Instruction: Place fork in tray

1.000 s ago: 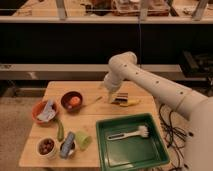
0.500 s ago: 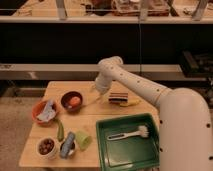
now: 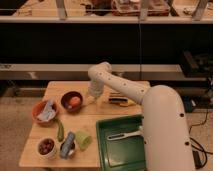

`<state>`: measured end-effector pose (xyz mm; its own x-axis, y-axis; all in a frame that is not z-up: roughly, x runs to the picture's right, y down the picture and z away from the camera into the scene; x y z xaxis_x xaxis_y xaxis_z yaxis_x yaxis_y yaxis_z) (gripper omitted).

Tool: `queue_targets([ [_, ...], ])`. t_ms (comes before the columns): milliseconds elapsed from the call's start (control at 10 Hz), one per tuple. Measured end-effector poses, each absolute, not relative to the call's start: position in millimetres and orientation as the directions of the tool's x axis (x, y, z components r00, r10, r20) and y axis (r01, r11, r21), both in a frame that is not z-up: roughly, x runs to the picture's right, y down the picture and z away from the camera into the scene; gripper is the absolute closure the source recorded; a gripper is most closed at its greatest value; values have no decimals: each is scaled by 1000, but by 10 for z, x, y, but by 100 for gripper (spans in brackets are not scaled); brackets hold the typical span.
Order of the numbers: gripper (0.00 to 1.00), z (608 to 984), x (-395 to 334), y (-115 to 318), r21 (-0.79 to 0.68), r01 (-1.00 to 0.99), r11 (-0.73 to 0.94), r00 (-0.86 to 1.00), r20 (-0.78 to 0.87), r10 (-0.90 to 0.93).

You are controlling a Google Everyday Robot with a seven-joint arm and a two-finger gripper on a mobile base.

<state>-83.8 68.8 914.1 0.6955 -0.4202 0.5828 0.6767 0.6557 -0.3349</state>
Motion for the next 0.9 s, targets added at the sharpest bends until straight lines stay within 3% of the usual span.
queue_targets([
  [300, 39, 9230, -910, 763, -360, 678, 641, 698, 588, -408],
  [900, 95, 9339, -993, 969, -398, 691, 603, 676, 652, -344],
])
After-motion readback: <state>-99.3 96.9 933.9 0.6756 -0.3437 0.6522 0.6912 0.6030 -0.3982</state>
